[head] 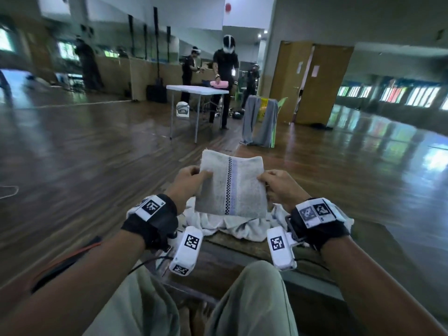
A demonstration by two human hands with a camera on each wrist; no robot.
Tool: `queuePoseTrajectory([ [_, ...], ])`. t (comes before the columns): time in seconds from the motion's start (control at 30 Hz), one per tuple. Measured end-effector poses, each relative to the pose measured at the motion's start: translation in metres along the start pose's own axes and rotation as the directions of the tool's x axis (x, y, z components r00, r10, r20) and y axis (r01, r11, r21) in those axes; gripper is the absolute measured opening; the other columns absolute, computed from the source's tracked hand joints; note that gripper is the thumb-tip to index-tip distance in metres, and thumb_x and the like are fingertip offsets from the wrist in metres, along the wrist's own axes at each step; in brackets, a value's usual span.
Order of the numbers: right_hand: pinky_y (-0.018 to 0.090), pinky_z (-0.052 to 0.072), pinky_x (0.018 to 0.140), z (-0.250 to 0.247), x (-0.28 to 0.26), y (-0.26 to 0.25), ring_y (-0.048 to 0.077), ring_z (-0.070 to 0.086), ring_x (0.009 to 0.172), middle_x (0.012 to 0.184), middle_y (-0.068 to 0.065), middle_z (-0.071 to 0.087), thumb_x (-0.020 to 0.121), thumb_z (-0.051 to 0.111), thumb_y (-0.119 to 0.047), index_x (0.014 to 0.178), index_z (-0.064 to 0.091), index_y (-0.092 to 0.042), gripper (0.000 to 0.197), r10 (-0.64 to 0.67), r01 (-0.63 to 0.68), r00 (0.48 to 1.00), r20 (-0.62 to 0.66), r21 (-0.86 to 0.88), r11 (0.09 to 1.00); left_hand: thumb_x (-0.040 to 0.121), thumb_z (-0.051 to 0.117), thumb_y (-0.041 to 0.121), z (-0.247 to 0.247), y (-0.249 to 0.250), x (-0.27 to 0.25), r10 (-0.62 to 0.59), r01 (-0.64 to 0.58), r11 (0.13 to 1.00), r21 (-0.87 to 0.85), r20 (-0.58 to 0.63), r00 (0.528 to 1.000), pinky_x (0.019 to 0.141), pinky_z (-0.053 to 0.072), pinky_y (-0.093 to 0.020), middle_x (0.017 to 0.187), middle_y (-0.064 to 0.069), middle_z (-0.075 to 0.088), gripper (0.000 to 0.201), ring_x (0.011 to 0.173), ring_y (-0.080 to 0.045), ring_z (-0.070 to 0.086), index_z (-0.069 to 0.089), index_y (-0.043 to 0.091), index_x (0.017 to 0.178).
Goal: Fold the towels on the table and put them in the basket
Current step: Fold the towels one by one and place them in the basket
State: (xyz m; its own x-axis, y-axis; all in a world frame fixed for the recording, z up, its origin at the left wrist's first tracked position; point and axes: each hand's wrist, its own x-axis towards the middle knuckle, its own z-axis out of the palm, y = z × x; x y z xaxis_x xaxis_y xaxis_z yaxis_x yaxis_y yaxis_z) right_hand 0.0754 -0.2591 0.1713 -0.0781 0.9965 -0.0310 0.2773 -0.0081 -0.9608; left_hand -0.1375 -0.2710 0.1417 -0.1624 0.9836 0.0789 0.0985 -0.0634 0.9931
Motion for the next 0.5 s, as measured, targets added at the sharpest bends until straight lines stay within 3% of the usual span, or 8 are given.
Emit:
queuePoseTrajectory([
  [0.07, 0.018, 0.039, 0.037, 0.022, 0.007, -0.007, 0.015, 0.049, 0.051, 0.067, 0.006, 0.047, 0.093, 0.047, -0.010, 0.075, 0.050, -0.010, 0.018, -0.016, 0.015, 0.998, 0.054, 0.009, 1.000, 0.087, 0.062, 0.028, -0.024, -0.001, -0.004, -0.004, 0.005, 1.000, 0.004, -0.064, 0.998, 0.080, 0.049, -0.039, 0.103, -0.009, 0.066, 0.020, 0.091, -0.023, 0.059, 0.063, 0.011, 0.098],
  [0.13, 0.026, 0.048, 0.052, 0.047, 0.017, -0.014, 0.015, 0.057, 0.063, 0.075, 0.006, 0.055, 0.093, 0.048, -0.012, 0.081, 0.053, -0.010, 0.013, -0.046, 0.046, 0.991, 0.125, 0.002, 0.999, 0.083, 0.066, 0.032, -0.051, -0.003, -0.009, -0.010, 0.008, 1.000, -0.015, -0.122, 0.992, 0.088, 0.049, -0.046, 0.104, -0.010, 0.068, 0.023, 0.097, -0.028, 0.062, 0.064, 0.013, 0.095],
  [0.2, 0.036, 0.053, 0.072, 0.076, 0.027, -0.020, 0.022, 0.059, 0.081, 0.088, 0.008, 0.061, 0.092, 0.050, -0.014, 0.088, 0.056, -0.011, 0.008, -0.064, 0.064, 0.979, 0.195, 0.006, 0.998, 0.083, 0.066, 0.031, -0.078, -0.006, -0.017, -0.005, 0.000, 1.000, -0.026, -0.192, 0.981, 0.086, 0.050, -0.045, 0.101, -0.009, 0.068, 0.022, 0.093, -0.027, 0.062, 0.063, 0.012, 0.094],
  [0.23, 0.038, 0.053, 0.076, 0.092, 0.030, -0.023, 0.023, 0.059, 0.085, 0.091, 0.009, 0.061, 0.092, 0.050, -0.014, 0.088, 0.056, -0.012, 0.007, -0.070, 0.069, 0.971, 0.229, 0.011, 0.998, 0.085, 0.065, 0.028, -0.092, -0.008, -0.022, -0.006, 0.000, 1.000, -0.026, -0.232, 0.973, 0.082, 0.050, -0.042, 0.099, -0.009, 0.067, 0.020, 0.090, -0.025, 0.061, 0.062, 0.011, 0.095],
  [0.37, 0.030, 0.049, 0.063, 0.157, 0.033, -0.029, 0.017, 0.057, 0.076, 0.086, 0.004, 0.061, 0.093, 0.049, -0.016, 0.085, 0.057, -0.016, 0.010, -0.101, 0.105, 0.925, 0.366, 0.010, 0.994, 0.088, 0.061, 0.024, -0.146, -0.021, -0.041, -0.005, 0.018, 0.999, 0.030, -0.390, 0.921, 0.074, 0.047, -0.036, 0.099, -0.008, 0.066, 0.024, 0.086, -0.022, 0.059, 0.061, 0.006, 0.104],
  [0.5, 0.039, 0.052, 0.075, 0.219, 0.033, -0.024, 0.021, 0.060, 0.083, 0.095, 0.008, 0.063, 0.092, 0.051, -0.020, 0.095, 0.057, -0.015, 0.010, -0.130, 0.150, 0.873, 0.469, -0.007, 0.989, 0.089, 0.060, 0.018, -0.190, -0.040, -0.065, -0.039, 0.054, 0.998, 0.011, -0.534, 0.844, 0.059, 0.045, -0.024, 0.092, -0.006, 0.064, 0.022, 0.076, -0.016, 0.058, 0.059, 0.003, 0.106],
])
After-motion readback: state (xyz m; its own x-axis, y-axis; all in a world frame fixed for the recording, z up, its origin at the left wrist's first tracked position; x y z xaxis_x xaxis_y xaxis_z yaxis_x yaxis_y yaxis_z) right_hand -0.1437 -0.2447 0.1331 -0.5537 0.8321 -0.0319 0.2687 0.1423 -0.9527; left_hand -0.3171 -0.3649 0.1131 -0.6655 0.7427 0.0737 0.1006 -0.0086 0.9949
